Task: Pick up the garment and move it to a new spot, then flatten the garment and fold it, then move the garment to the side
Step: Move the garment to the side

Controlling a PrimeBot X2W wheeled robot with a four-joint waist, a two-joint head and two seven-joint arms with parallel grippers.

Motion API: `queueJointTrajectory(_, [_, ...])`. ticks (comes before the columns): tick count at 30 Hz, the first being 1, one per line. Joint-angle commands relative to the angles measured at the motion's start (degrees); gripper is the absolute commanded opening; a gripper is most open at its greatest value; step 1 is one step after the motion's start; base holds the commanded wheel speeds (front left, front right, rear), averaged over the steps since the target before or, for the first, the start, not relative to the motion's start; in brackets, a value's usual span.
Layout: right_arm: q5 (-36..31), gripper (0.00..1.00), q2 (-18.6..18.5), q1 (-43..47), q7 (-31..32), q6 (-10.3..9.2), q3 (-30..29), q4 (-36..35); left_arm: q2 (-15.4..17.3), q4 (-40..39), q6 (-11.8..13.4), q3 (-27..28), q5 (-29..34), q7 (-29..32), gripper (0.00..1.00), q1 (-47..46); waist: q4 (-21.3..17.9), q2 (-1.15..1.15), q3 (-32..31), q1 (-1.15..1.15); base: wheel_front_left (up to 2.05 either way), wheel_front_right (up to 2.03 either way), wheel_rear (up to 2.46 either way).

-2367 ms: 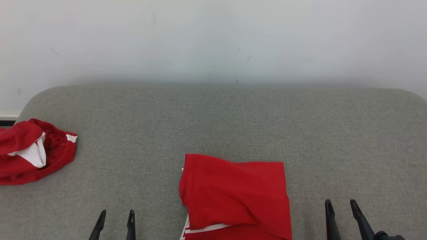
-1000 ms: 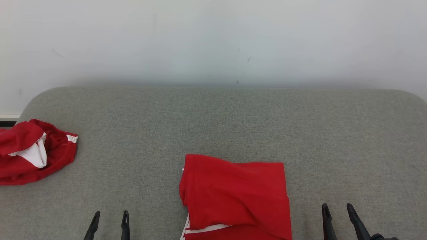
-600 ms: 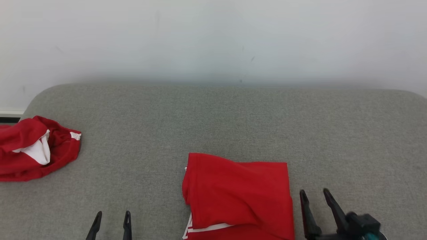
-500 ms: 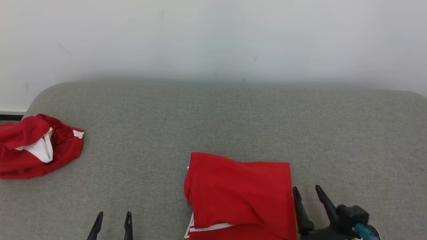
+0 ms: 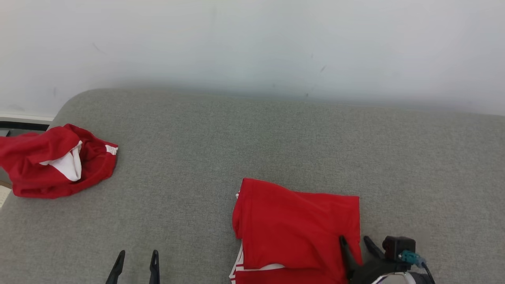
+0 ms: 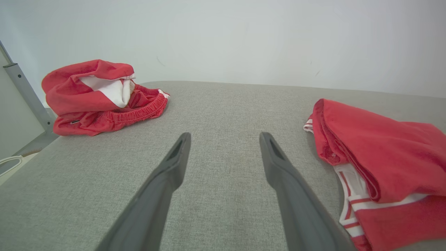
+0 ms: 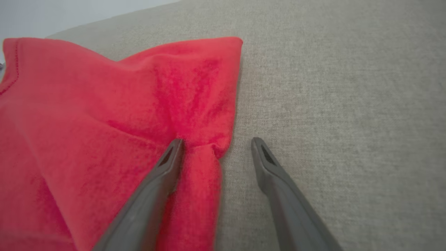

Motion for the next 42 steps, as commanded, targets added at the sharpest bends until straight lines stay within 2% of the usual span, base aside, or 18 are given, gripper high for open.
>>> queueJointTrajectory(1, [3.11,1.00,0.19,-0.37,0.31,-0.14,2.36,1.14,0.03,-0.02,0.06,0.01,-0.30,-0.18,1.00,-0.49,0.05,0.00,0.12,0.00,0.00,0.00,0.00])
queueJointTrajectory(3, [6.74,1.00,0.21,-0.68,0.36,0.00,5.56,2.62,0.02,0.01,0.07,0.15,-0.42,-0.18,1.00,-0.42,-0.08,0.00,0.15,0.00,0.00,0.00,0.00])
queueJointTrajectory(4, [8.35,0.52,0.26,-0.72,0.46,0.00,7.18,3.15,0.02,0.02,0.06,0.18,-0.30,-0.18,1.00,-0.38,-0.16,0.00,0.15,0.00,0.00,0.00,0.00])
queueJointTrajectory(5, [9.58,0.38,0.35,-0.65,0.47,0.00,8.65,3.59,0.01,0.10,0.05,0.13,-0.31,-0.18,1.00,-0.42,-0.21,0.00,0.13,0.00,0.00,0.00,0.00])
queueJointTrajectory(6, [10.70,0.00,0.41,-0.97,0.46,0.00,10.04,4.11,0.02,0.17,0.05,0.09,-0.39,-0.18,1.00,-0.53,-0.26,0.00,0.12,0.00,0.00,0.00,0.00])
queueJointTrajectory(9, [11.23,0.00,0.28,-2.89,0.42,-0.01,11.84,5.14,0.02,0.25,0.11,0.21,-0.54,-0.18,1.00,-0.85,-0.55,0.00,0.09,0.00,0.00,0.00,0.00])
queueJointTrajectory(14, [6.25,0.00,-0.91,-6.03,0.10,-0.01,9.41,3.84,0.02,-0.35,0.43,0.54,-1.02,-0.18,1.00,-0.50,-1.72,0.00,0.51,0.00,0.00,0.00,0.00])
queueJointTrajectory(19, [-0.08,0.00,-3.69,-9.10,0.08,-0.02,5.74,0.50,0.03,-0.65,0.50,0.72,-1.12,-0.17,1.00,-0.52,-4.22,0.00,1.66,0.00,0.00,0.00,0.00])
queueJointTrajectory(28, [-7.29,0.00,-11.18,-17.73,0.07,-0.02,3.60,-0.33,0.03,-1.73,0.06,1.29,-0.78,-0.17,1.00,-3.47,-7.45,0.00,5.51,0.00,0.00,0.00,0.00])
queueJointTrajectory(42, [-11.91,0.00,-23.97,-32.01,0.06,-0.03,2.85,4.46,1.29,-4.16,-0.79,2.85,1.43,-0.18,1.00,-8.40,-10.64,0.00,15.17,0.00,0.00,0.00,0.00])
